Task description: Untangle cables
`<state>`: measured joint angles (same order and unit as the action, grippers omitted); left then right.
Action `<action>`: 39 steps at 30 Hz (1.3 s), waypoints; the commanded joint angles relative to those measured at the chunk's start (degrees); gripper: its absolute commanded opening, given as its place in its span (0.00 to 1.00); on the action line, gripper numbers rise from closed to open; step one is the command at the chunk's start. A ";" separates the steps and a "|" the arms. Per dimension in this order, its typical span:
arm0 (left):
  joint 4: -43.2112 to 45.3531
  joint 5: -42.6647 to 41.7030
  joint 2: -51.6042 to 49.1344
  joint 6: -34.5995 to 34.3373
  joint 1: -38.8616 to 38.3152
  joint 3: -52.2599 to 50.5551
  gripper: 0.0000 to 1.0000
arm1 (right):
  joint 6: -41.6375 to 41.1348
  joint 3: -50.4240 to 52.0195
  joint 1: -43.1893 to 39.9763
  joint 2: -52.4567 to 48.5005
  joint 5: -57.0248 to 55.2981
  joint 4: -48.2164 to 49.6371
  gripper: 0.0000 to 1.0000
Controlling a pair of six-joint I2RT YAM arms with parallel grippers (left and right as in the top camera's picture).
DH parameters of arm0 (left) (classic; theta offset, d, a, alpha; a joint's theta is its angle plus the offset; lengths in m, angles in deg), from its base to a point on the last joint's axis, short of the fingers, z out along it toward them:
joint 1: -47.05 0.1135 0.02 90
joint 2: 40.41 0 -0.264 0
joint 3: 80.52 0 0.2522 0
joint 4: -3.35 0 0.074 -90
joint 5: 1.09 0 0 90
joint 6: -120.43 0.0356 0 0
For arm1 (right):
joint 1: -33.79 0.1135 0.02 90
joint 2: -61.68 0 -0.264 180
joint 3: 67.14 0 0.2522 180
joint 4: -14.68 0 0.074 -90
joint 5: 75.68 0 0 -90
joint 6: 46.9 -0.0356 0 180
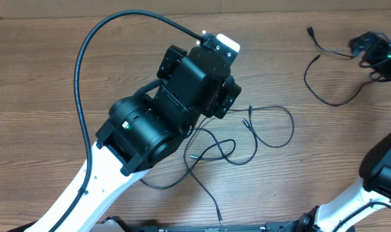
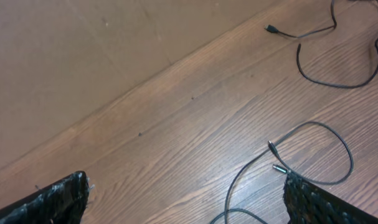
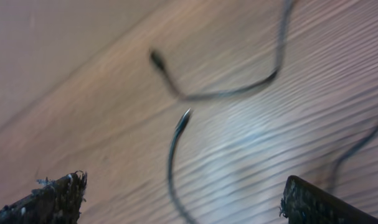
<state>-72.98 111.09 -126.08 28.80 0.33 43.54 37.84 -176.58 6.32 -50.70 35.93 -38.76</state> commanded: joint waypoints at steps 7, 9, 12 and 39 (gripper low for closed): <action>0.17 0.68 0.15 -1.38 0.26 0.85 1.00 | -6.49 -0.24 9.94 -0.28 -26.84 -15.56 1.00; 0.17 0.68 0.15 -1.38 0.26 0.85 1.00 | -8.15 1.03 11.54 -0.28 -29.88 -16.24 1.00; 0.17 0.68 0.15 -1.38 0.26 0.85 0.99 | -12.50 5.01 13.42 -0.28 -30.14 -15.21 1.00; 0.17 0.70 0.07 -1.38 0.24 0.85 1.00 | -20.28 33.48 16.48 -0.28 -30.14 11.61 1.00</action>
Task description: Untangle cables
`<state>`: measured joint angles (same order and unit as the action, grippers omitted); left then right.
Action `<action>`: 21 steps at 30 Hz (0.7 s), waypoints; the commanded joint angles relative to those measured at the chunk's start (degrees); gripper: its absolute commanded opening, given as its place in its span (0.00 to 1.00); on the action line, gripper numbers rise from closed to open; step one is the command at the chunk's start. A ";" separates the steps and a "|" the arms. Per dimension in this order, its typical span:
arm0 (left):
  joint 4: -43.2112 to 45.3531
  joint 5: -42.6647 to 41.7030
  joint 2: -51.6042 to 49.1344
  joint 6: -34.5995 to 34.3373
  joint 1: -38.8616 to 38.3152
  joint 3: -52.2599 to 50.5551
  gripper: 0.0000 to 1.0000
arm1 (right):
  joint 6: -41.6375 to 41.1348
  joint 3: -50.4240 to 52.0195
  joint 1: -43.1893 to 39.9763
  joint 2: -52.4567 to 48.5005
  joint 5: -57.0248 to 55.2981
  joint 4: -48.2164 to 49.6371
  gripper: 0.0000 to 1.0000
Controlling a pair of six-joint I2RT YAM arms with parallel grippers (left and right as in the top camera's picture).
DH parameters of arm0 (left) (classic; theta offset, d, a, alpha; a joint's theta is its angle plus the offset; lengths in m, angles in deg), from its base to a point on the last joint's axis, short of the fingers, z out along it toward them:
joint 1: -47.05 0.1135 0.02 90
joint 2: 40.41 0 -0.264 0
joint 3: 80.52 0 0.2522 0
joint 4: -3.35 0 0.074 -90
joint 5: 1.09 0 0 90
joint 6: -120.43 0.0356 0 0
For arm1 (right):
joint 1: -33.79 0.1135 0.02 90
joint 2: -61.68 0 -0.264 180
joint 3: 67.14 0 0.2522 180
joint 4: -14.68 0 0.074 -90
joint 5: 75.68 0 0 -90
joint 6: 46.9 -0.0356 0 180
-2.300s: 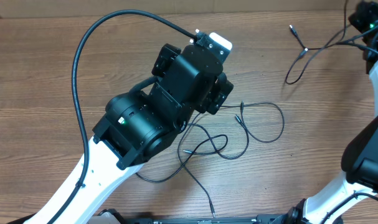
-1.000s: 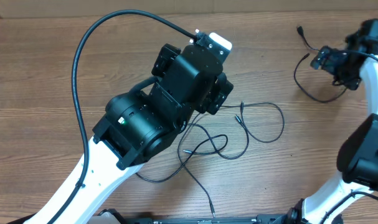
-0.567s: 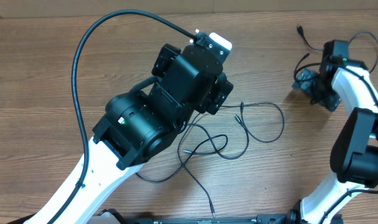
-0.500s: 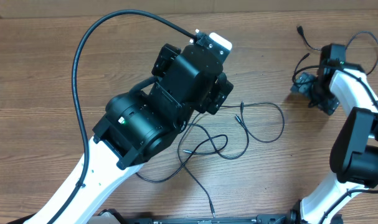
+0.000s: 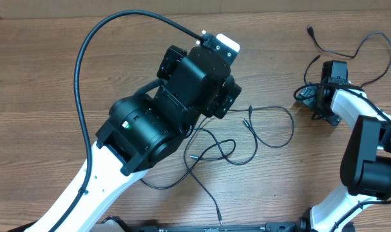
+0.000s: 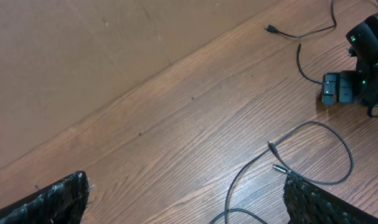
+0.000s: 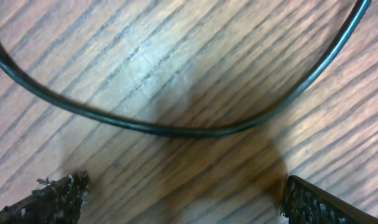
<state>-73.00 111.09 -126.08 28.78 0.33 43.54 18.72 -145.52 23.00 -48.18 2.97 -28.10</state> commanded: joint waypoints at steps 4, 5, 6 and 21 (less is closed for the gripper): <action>0.20 0.70 0.04 -1.36 0.26 0.85 1.00 | -1.16 2.43 -0.20 -2.82 2.82 2.89 1.00; 0.20 0.70 0.04 -1.36 0.26 0.85 1.00 | -1.16 2.43 -0.20 -2.86 2.82 3.28 1.00; 0.20 0.70 0.04 -1.36 0.26 0.85 1.00 | -1.16 2.43 -0.20 -3.02 2.82 3.98 1.00; 0.20 0.70 0.00 -1.36 0.26 0.85 1.00 | -1.14 2.43 -0.20 -11.47 2.78 13.68 1.00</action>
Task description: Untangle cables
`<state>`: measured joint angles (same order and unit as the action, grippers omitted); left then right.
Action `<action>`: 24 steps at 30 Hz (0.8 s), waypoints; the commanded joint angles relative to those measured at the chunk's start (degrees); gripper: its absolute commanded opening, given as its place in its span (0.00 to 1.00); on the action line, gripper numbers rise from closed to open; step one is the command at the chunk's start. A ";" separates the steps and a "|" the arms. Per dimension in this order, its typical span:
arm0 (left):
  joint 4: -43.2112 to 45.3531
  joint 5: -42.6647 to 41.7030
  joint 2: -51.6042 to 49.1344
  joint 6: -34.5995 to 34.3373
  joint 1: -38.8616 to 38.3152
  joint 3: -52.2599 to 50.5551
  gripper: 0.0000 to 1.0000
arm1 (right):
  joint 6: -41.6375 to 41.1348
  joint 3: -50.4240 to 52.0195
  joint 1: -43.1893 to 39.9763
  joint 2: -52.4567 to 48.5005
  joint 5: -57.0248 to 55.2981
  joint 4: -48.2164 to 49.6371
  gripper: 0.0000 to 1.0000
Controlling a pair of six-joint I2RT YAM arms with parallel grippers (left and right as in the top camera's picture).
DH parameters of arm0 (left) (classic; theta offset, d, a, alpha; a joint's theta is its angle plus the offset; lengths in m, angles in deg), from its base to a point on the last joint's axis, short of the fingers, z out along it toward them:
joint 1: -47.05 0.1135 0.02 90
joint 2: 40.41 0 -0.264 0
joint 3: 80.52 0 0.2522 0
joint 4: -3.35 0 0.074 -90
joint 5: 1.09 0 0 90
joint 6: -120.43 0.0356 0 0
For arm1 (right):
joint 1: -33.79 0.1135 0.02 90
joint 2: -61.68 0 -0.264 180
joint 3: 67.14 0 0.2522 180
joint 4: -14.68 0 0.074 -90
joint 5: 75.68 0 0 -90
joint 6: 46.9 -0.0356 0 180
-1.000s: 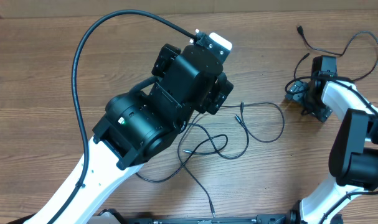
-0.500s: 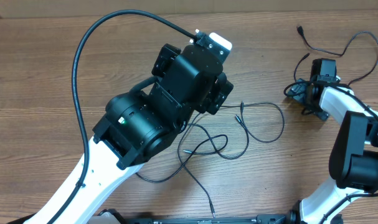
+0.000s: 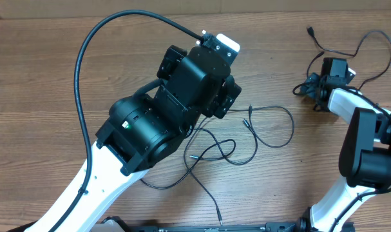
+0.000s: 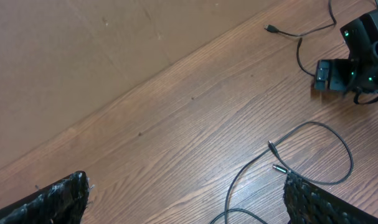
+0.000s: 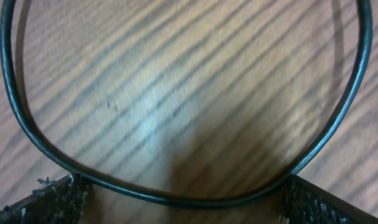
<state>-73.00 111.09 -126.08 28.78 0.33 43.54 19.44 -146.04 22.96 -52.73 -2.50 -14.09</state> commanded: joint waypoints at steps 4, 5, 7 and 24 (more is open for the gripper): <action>0.20 0.70 -0.07 -1.36 0.26 0.85 1.00 | -1.86 2.95 -0.17 -7.26 8.26 3.43 1.00; 0.20 0.70 -0.07 -1.36 0.26 0.85 0.99 | -1.84 2.95 -0.17 -7.26 8.26 4.68 1.00; 0.20 0.70 -0.09 -1.36 0.26 0.85 1.00 | -1.64 2.95 -0.28 -7.28 8.26 6.67 1.00; 0.17 0.70 -0.15 -1.36 0.26 0.85 1.00 | 5.22 2.93 -10.67 -14.16 8.50 17.88 0.99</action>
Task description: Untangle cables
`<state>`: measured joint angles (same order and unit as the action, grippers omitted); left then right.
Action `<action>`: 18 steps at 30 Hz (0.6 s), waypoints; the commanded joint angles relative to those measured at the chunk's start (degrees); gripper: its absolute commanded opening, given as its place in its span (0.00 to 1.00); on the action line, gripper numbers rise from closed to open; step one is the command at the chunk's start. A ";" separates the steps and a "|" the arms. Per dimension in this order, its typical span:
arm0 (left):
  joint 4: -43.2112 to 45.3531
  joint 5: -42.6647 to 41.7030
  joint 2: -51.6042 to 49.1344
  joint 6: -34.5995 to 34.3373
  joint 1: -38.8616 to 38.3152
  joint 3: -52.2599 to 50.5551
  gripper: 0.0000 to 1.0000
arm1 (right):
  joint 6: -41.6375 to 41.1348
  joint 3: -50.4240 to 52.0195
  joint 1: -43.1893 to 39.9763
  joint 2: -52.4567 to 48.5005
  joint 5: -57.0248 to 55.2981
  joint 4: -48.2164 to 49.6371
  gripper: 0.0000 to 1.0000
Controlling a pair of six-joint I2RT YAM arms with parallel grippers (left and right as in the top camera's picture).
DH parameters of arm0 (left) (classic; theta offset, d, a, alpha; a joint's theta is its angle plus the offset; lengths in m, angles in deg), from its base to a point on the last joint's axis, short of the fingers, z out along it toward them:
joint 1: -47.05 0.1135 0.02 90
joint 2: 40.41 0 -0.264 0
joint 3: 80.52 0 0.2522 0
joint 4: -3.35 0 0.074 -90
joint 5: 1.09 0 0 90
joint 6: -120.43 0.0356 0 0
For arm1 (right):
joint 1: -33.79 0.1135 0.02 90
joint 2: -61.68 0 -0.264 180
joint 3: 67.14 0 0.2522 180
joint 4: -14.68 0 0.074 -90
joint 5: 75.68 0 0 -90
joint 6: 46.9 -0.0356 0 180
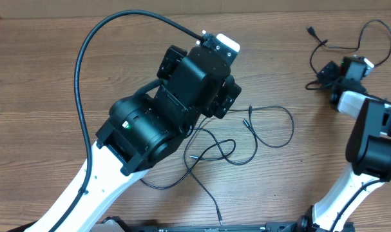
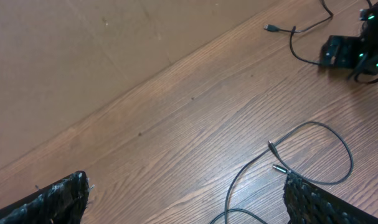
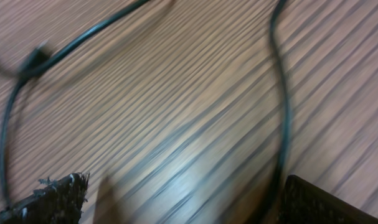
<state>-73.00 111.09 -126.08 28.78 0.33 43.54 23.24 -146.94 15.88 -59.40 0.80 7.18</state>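
Observation:
A tangle of thin black cables (image 1: 228, 143) lies mid-table, partly hidden under my left arm. The left wrist view shows its far loop (image 2: 338, 146) and two plug tips (image 2: 273, 148). My left gripper (image 2: 185, 200) hangs open above the wood with nothing between its fingers. A separate black cable (image 1: 369, 26) curls at the back right, its plug (image 1: 309, 29) lying free. My right gripper (image 1: 325, 72) sits low beside it, open (image 3: 189, 200). In the blurred right wrist view, a strand of that cable (image 3: 282, 106) runs down just inside the right finger (image 3: 329, 202).
A thick black lead (image 1: 85, 58) arcs from the left arm's wrist over the table's left half. A brown cardboard wall (image 2: 83, 56) stands behind the table's back edge. The right arm's white links (image 1: 369, 129) fill the right edge.
My right gripper has moved toward the back right. The back-right cable has shifted with it, its loop now nearer the corner. The left arm and the middle tangle are unchanged.
First my right gripper was at the far right edge, and the separate cable's lower loop lay spread on the table. Then it was down at that loop, later with the loop between its open fingers. Now gripper and cable sit nearer the back right corner.

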 commanded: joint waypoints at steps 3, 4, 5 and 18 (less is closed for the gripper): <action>0.17 0.70 -0.15 -1.36 0.26 0.85 1.00 | 2.36 3.76 -6.25 -7.76 5.86 -2.64 1.00; 0.17 0.70 -0.15 -1.36 0.26 0.85 1.00 | 2.36 3.58 -7.43 -7.76 8.22 -1.97 1.00; 0.17 0.70 -0.15 -1.36 0.26 0.85 1.00 | 2.34 3.39 -8.09 -7.76 10.43 -1.86 1.00; 0.17 0.70 -0.17 -1.36 0.26 0.85 1.00 | 2.34 2.16 -11.28 8.48 28.89 -11.02 1.00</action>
<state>-73.00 111.09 -126.08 28.78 0.33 43.54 27.85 -147.42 4.20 -54.91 24.58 -0.99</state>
